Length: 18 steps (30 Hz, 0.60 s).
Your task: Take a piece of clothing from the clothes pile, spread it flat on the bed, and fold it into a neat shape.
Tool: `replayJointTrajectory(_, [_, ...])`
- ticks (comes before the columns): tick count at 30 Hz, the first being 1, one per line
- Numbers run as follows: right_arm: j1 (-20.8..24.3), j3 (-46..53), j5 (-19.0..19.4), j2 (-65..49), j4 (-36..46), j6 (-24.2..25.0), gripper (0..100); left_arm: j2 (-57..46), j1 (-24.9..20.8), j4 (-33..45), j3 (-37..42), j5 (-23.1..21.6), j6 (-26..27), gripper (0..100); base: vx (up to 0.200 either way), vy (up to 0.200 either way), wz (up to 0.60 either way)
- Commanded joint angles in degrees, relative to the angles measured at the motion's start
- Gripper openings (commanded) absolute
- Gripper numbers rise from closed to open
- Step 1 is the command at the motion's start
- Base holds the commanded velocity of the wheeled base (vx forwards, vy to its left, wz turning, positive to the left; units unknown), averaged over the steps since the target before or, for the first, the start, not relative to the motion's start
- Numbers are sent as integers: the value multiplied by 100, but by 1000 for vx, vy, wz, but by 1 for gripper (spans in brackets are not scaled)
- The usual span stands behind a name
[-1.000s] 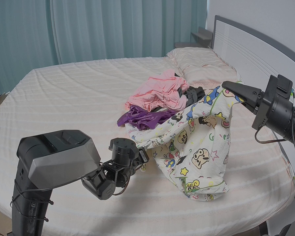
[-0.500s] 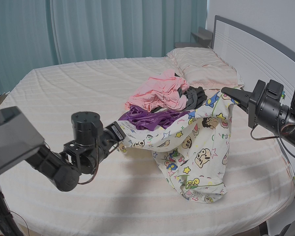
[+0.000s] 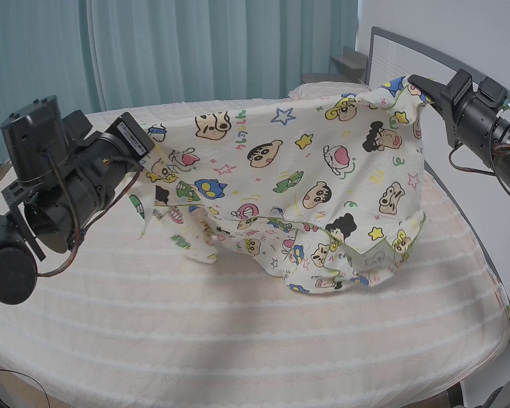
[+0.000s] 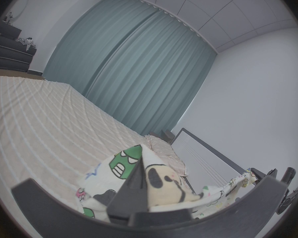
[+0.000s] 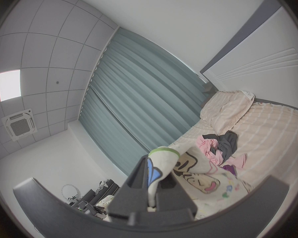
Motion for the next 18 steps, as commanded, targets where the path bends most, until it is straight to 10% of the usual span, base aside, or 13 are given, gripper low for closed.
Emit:
replayJointTrajectory(1, [267, 451, -177, -36, -9, -29, 0, -511, -19, 4, 612, 36, -5, 0, 0, 0, 0])
replayJointTrajectory(18, [531, 1857, -177, 676, -519, 674, 0, -256, -19, -752, 2651, 10, -93, 0, 0, 0, 0])
